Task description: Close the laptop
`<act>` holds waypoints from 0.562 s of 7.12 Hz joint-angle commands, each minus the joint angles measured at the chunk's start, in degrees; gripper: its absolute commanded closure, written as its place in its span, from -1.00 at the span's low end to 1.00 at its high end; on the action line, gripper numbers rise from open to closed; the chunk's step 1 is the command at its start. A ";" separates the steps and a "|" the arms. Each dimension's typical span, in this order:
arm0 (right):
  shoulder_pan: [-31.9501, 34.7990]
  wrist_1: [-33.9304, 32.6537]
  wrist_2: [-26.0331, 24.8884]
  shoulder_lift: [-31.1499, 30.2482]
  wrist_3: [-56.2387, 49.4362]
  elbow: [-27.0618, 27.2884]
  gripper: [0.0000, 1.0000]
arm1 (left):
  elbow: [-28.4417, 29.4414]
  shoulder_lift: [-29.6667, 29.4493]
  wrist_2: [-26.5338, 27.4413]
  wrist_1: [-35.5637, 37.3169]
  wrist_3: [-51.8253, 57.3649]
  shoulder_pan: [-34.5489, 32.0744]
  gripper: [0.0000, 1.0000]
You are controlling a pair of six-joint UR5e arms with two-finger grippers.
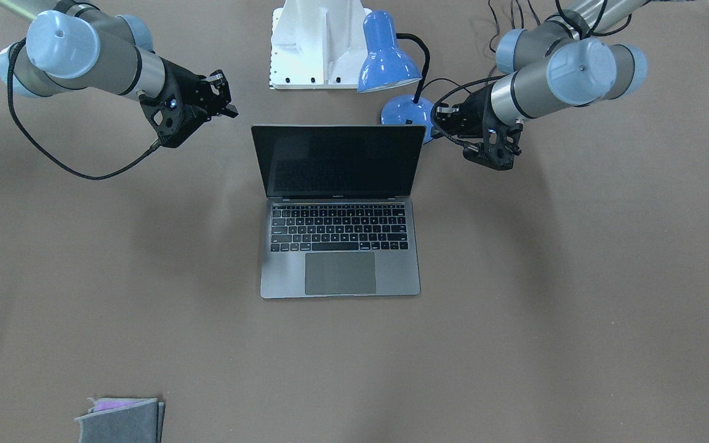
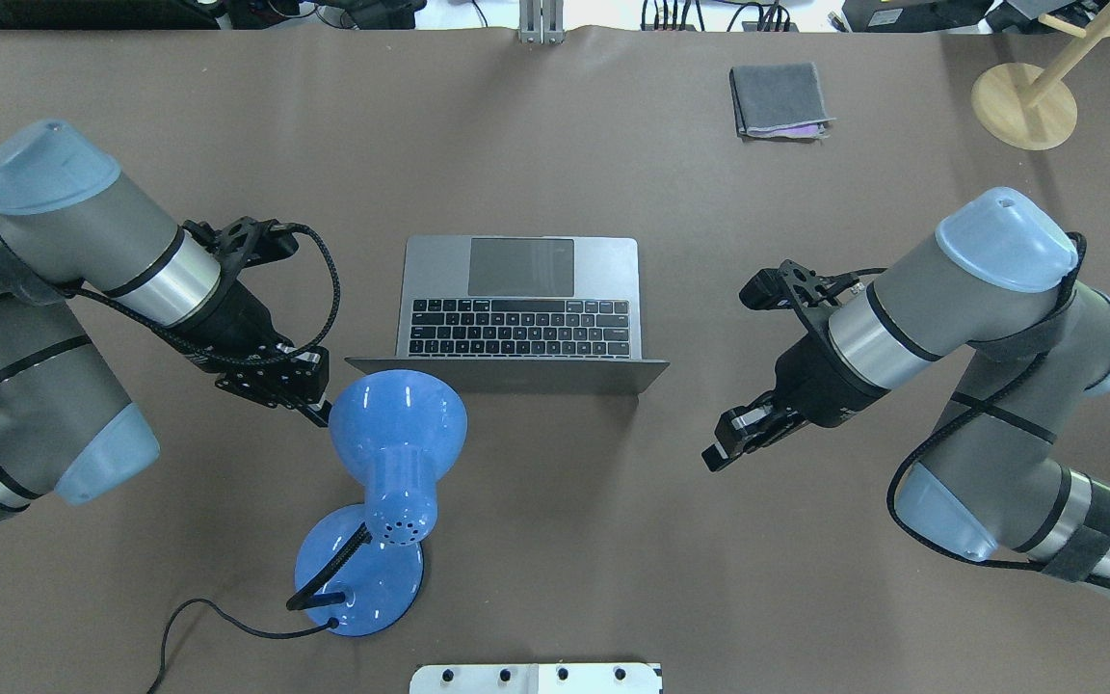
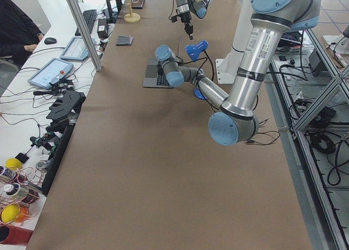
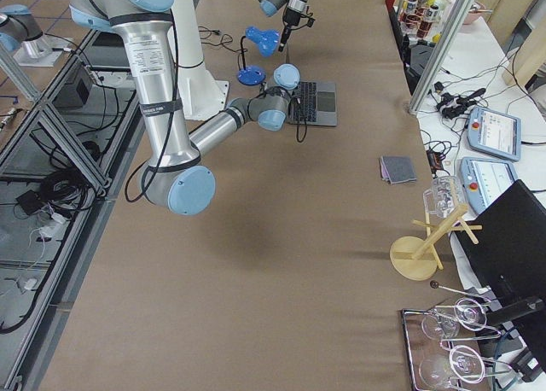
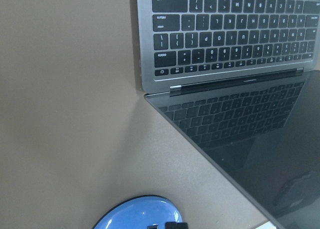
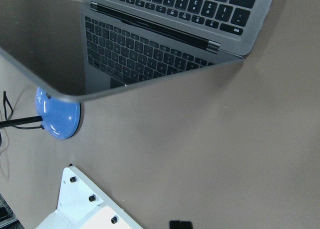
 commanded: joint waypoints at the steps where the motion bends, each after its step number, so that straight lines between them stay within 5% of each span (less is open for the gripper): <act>1: -0.04 -0.07 -0.30 1.67 0.02 -0.31 1.00 | -0.55 -0.12 0.07 0.08 -0.16 1.04 1.00; 4: -0.39 -0.51 -3.37 5.61 -0.06 -2.31 1.00 | -0.38 -2.31 0.07 -0.01 -3.32 1.74 1.00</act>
